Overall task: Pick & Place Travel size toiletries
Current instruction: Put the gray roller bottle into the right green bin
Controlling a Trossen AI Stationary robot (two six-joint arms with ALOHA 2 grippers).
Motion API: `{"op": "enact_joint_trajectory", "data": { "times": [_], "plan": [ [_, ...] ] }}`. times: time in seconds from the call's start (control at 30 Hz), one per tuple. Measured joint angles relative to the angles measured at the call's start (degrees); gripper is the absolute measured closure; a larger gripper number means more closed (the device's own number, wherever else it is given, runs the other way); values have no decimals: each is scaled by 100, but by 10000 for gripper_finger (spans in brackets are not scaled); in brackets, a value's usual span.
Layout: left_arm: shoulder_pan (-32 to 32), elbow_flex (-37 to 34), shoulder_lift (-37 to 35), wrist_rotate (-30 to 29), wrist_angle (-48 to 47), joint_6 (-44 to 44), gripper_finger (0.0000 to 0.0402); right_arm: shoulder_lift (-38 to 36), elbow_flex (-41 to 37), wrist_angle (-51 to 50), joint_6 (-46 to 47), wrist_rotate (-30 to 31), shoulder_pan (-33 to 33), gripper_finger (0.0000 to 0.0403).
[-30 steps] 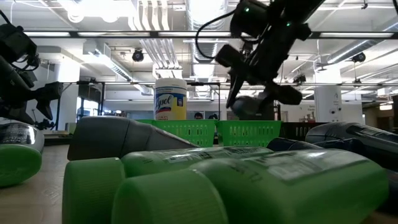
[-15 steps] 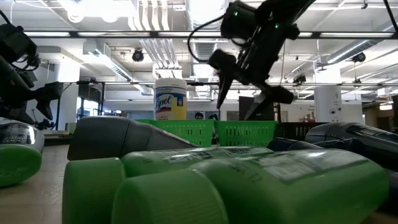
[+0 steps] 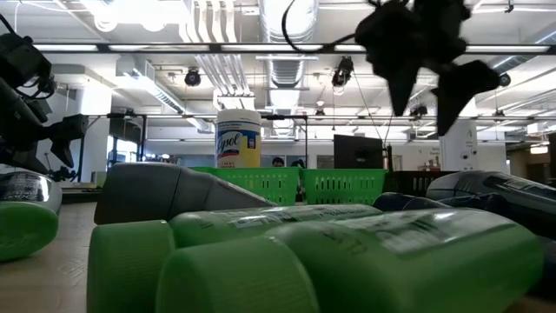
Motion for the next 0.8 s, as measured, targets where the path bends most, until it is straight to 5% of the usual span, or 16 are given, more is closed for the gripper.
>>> {"op": "enact_joint_trajectory", "data": {
  "times": [0.27,0.8],
  "plan": [
    [0,1,9,1,-1,0,172,286,24,163,1171,-148,709,58],
    [0,0,20,9,-1,-3,172,1271,142,1014,858,0,1396,61]
  ]
}}
